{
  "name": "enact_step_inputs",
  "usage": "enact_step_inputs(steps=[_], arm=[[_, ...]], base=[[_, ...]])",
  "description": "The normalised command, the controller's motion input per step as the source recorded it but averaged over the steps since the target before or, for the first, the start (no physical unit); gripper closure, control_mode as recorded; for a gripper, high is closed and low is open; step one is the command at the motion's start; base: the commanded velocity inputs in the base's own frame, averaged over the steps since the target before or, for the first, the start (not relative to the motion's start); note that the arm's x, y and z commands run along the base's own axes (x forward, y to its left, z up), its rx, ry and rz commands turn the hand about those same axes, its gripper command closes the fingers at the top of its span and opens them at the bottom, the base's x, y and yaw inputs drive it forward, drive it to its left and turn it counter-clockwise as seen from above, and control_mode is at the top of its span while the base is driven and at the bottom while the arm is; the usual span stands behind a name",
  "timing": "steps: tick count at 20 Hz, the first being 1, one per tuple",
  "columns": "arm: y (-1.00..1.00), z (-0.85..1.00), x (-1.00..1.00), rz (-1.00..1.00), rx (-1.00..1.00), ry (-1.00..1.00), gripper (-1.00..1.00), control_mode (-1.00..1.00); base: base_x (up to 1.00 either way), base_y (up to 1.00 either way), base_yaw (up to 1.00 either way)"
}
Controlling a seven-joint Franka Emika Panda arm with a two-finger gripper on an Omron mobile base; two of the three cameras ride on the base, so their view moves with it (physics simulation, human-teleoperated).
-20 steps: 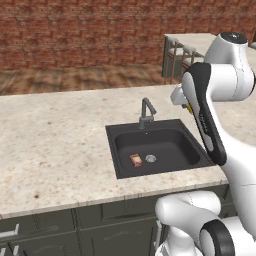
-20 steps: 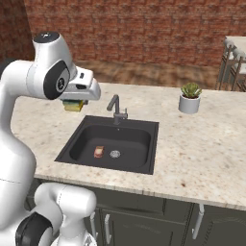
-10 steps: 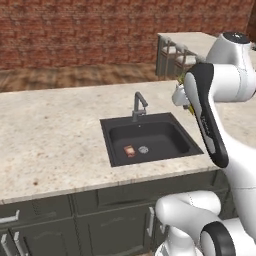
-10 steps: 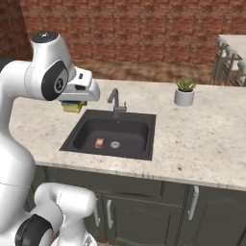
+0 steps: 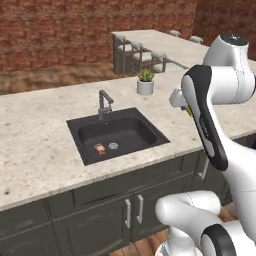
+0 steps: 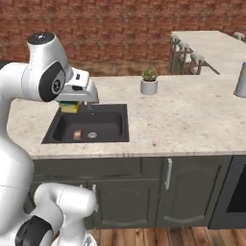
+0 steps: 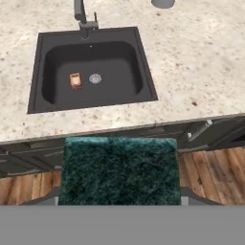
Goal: Pick up the sponge and bar soap from the sink, and place them back in the cabinet, and close the cabinet door.
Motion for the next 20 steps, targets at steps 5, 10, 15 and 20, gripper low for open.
enact_step_inputs(steps=[5, 10, 15, 20], arm=[[0.0, 0.0, 0.0, 0.0, 0.0, 0.0, 1.0, 1.0], [0.0, 0.0, 0.0, 0.0, 0.0, 0.0, 1.0, 1.0], [0.0, 0.0, 0.0, 0.0, 0.0, 0.0, 1.0, 1.0], [0.0, 0.0, 0.0, 0.0, 0.0, 0.0, 1.0, 1.0]], base=[[-0.13, -0.09, -0.65], [-0.06, -0.21, -0.67], [0.0, -0.26, -0.66], [0.0, -0.28, -0.69]])
